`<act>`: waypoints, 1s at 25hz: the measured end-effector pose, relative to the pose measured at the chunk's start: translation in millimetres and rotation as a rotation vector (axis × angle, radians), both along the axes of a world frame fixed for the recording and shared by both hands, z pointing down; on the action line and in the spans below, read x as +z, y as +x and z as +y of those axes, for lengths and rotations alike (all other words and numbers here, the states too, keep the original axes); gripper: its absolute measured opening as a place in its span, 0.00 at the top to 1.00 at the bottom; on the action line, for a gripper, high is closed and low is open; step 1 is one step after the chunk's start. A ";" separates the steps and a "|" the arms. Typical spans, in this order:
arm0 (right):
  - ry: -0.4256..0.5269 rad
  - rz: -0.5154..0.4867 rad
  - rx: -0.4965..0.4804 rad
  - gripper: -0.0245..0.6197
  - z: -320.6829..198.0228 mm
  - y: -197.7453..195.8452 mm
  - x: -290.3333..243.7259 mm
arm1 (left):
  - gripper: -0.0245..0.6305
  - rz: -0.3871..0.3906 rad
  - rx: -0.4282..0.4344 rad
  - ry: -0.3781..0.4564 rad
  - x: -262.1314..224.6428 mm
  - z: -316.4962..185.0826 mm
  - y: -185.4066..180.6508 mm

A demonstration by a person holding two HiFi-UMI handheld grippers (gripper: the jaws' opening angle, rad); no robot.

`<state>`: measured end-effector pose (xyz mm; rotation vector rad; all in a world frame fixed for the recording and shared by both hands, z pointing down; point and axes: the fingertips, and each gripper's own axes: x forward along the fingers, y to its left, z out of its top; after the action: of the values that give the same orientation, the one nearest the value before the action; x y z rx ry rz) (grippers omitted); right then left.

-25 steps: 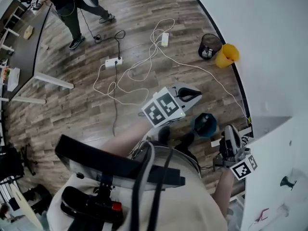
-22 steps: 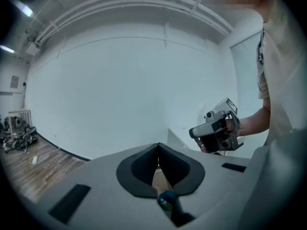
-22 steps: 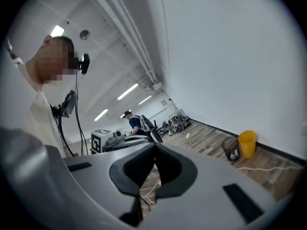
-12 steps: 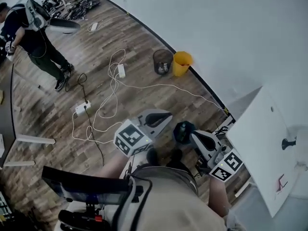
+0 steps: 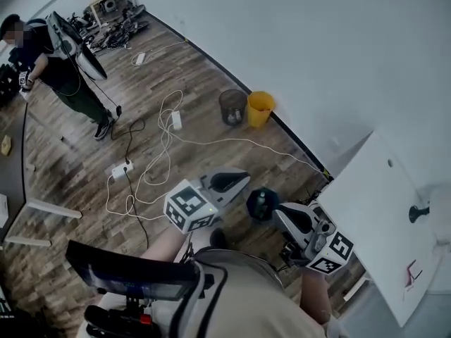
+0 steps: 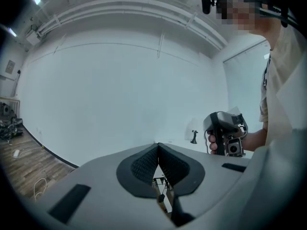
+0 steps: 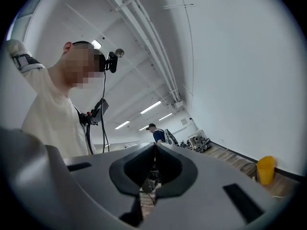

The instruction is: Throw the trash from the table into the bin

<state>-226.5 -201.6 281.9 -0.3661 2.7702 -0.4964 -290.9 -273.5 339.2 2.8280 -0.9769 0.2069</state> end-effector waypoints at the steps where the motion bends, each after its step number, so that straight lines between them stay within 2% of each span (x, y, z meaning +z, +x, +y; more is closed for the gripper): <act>1: -0.011 -0.010 -0.014 0.94 5.8 8.4 0.0 | 0.94 0.001 -0.003 0.000 -1.1 5.8 8.0; 5: -0.041 0.023 -0.038 0.94 26.1 38.7 12.4 | 0.94 0.025 -0.008 -0.015 -0.5 27.2 37.8; 8: -0.009 0.100 -0.052 0.94 48.4 51.0 20.9 | 0.94 0.069 0.027 -0.049 -3.3 50.1 62.8; 12: 0.097 0.229 -0.145 0.94 79.9 42.5 33.9 | 0.94 0.123 0.058 -0.065 -15.8 89.5 81.3; 16: 0.120 0.223 -0.227 0.94 101.8 35.9 37.5 | 0.94 0.120 0.082 -0.043 -26.3 125.4 93.0; 20: 0.107 0.225 -0.178 0.94 106.8 37.8 37.8 | 0.94 0.102 0.088 -0.010 -38.4 143.6 95.4; 25: 0.018 0.221 -0.039 0.94 112.1 49.6 41.6 | 0.94 0.105 0.122 -0.012 -35.9 164.0 89.6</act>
<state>-176.9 -89.5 323.5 -0.3845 2.9983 -0.4652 -201.2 -109.5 303.2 2.8572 -0.7811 0.0765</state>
